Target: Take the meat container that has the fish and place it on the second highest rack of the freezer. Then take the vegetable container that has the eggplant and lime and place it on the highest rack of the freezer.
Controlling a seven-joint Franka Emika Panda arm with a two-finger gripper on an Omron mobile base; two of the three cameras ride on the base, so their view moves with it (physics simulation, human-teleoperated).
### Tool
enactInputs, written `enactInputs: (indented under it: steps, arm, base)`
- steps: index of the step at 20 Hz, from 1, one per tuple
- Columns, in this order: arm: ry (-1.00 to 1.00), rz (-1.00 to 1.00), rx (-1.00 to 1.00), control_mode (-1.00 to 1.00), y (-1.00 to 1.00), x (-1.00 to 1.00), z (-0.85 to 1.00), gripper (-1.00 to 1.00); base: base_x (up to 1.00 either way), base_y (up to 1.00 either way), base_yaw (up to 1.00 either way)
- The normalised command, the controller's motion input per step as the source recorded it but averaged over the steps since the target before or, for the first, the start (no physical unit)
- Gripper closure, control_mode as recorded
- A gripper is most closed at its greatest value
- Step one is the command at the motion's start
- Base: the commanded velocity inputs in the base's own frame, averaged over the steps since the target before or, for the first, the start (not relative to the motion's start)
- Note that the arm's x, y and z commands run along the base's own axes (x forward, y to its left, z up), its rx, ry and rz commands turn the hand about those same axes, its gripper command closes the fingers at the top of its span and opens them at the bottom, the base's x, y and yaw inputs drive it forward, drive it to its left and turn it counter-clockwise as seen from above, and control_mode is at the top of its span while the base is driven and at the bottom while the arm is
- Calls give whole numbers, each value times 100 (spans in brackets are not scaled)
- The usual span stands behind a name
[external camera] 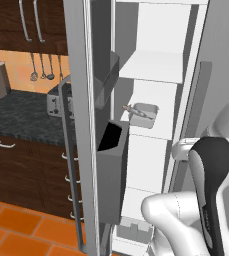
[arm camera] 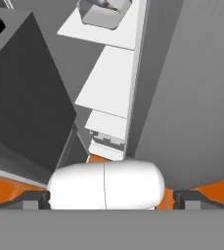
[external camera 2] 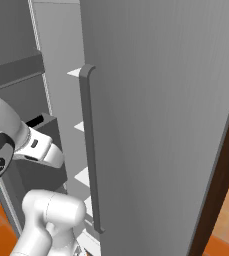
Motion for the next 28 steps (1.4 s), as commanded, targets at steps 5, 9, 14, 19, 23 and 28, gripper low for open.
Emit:
enactInputs:
  steps: [5, 9, 14, 19, 23, 28]
  arm:
    - [0, 0, 0, -100, 0, 0, 0, -100]
    - [0, 0, 0, 100, 0, 0, 0, -100]
    - [0, 0, 0, 100, 0, 0, 0, -100]
    - [0, 0, 0, 100, 0, 0, 0, -100]
    - [0, 0, 0, 100, 0, 0, 0, -100]
    - [0, 0, 0, 100, 0, 0, 0, -100]
  base:
    - [0, 0, 0]
    - [-4, 0, 0]
    - [-56, -24, 19]
    - [-63, -8, 62]
    - [-49, -2, 75]
    - [-48, 12, 87]
